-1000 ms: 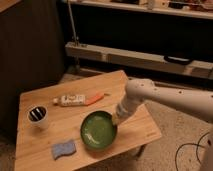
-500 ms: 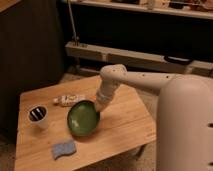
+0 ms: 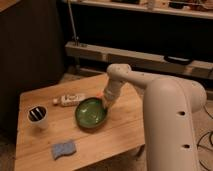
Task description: Drag the ceramic bowl in a circle
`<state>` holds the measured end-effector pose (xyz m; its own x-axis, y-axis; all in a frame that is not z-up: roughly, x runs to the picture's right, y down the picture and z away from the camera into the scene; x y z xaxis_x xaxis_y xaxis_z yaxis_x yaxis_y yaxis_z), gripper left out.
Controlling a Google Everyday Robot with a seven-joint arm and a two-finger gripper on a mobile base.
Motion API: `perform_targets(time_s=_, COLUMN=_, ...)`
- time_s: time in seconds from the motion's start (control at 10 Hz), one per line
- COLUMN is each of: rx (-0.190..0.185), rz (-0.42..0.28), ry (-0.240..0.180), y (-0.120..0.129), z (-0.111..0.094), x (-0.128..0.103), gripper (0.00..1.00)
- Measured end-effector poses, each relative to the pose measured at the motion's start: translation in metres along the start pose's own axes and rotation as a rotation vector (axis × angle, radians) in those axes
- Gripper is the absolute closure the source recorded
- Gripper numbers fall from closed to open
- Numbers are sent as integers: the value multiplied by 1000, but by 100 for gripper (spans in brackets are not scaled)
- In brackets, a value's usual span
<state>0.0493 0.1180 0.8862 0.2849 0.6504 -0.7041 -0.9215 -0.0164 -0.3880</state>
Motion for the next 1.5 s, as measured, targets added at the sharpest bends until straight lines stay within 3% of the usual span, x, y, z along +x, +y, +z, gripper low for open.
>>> perform_targets(time_s=0.2, rx=-4, rz=49, ry=-20, y=-40, z=-10, x=23, gripper=80)
perform_targets(time_s=0.4, rx=-5, rz=81, ry=-48, y=-76, z=-23, x=62, gripper=80)
perform_targets(time_s=0.6, rx=-11, rz=54, ry=-56, y=-76, z=-20, x=96, gripper=80)
perform_targets(time_s=0.8, rx=-7, rz=2, ry=-59, y=-62, z=-16, x=121, gripper=80)
perform_targets(time_s=0.9, rx=-3, rz=-46, ry=-62, y=-42, z=-12, x=129, gripper=80)
perform_targets(time_s=1.1, rx=-3, rz=-103, ry=-64, y=-8, z=-6, x=127, gripper=80)
perform_targets(time_s=1.4, rx=-10, rz=-164, ry=-54, y=61, z=5, x=76, gripper=80)
perform_targets(time_s=1.5, rx=-5, rz=-173, ry=-43, y=73, z=8, x=57, gripper=80)
